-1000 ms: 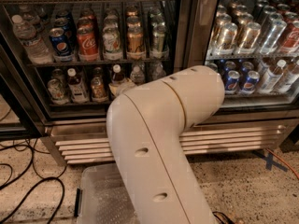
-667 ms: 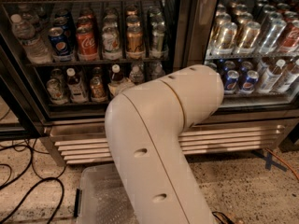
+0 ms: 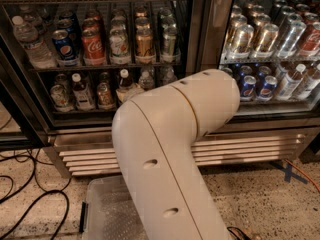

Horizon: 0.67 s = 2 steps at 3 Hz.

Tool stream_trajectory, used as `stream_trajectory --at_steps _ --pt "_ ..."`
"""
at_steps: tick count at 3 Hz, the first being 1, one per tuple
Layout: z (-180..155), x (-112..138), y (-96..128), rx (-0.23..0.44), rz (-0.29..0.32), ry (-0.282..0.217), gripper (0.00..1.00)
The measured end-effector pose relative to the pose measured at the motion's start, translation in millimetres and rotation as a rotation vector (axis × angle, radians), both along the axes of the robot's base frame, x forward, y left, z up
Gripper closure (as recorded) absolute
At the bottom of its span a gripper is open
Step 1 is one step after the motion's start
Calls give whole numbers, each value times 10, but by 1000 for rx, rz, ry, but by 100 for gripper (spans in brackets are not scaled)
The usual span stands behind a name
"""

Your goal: Pick blue plastic bottle from bottom shelf of fridge

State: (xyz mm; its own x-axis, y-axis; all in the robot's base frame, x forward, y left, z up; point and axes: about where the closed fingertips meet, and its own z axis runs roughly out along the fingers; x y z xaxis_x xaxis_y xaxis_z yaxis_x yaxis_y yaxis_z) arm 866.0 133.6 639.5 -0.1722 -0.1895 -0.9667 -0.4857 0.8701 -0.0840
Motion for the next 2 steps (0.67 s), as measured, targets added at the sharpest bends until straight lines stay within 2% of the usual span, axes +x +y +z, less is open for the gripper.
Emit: stream_trajectory --at_steps 2 --pt "44 -36 4 0 -6 -12 100"
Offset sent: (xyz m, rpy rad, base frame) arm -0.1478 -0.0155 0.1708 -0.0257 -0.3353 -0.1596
